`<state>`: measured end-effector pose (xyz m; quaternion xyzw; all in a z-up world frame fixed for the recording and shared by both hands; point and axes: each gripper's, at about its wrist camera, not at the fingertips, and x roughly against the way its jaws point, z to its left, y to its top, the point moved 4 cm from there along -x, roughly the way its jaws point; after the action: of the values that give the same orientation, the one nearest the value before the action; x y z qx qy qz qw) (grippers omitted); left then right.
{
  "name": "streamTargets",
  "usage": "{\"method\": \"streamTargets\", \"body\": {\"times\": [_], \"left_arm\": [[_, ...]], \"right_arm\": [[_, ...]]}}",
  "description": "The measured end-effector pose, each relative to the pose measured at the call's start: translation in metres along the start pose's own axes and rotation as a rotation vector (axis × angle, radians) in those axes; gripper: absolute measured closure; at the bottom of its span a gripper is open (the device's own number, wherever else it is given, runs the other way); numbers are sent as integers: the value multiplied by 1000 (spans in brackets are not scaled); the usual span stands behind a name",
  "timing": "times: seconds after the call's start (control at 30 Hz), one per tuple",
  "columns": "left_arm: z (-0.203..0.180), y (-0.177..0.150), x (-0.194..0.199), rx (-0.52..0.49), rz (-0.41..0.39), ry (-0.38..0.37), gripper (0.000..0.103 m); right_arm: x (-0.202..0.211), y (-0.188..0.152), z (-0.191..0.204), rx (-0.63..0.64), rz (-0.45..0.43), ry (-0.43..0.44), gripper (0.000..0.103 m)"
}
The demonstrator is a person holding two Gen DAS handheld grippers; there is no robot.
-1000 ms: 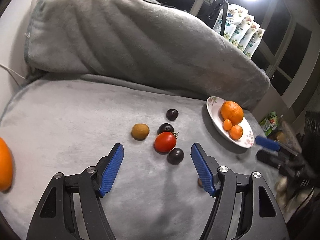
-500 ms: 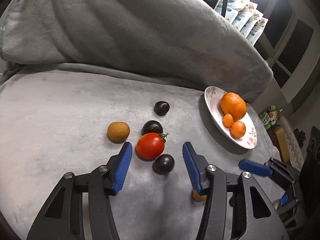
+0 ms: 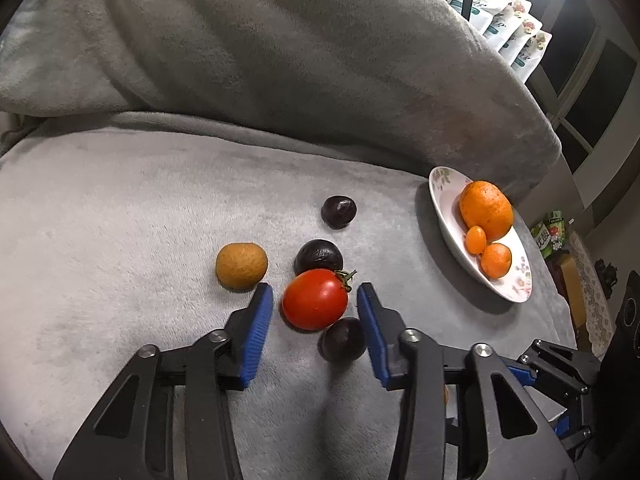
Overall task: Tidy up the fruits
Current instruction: 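Close the right gripper on the kiwi while the left gripper grasps the red tomato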
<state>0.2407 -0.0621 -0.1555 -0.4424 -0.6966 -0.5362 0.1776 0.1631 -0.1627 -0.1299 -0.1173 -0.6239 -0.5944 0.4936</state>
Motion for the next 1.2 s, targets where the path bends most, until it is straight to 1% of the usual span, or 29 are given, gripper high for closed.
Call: {"method": "streamTargets", "body": {"times": [0.07, 0.13, 0.23, 0.33, 0.43, 0.53, 0.83, 1.2], "left_arm": [[0, 0, -1, 2, 0, -2, 67], [0, 1, -2, 3, 0, -7, 71], [1, 0, -2, 0, -2, -4, 71], [1, 0, -2, 1, -4, -7, 71], [1, 1, -2, 1, -6, -7, 71], [0, 1, -2, -3, -8, -4, 72], [-1, 1, 4, -3, -24, 0, 72], [-11, 3, 16, -13, -49, -2, 72]], "right_arm": [[-2, 0, 0, 0, 6, 1, 56], [-2, 0, 0, -2, 9, 1, 57], [-5, 1, 1, -3, 13, 1, 58], [-8, 1, 2, 0, 21, 4, 64], [-11, 1, 4, 7, 29, 4, 65], [-12, 0, 6, 13, 33, 8, 71], [-10, -2, 6, 5, 17, 9, 71], [10, -3, -1, -27, -34, 18, 71]]}}
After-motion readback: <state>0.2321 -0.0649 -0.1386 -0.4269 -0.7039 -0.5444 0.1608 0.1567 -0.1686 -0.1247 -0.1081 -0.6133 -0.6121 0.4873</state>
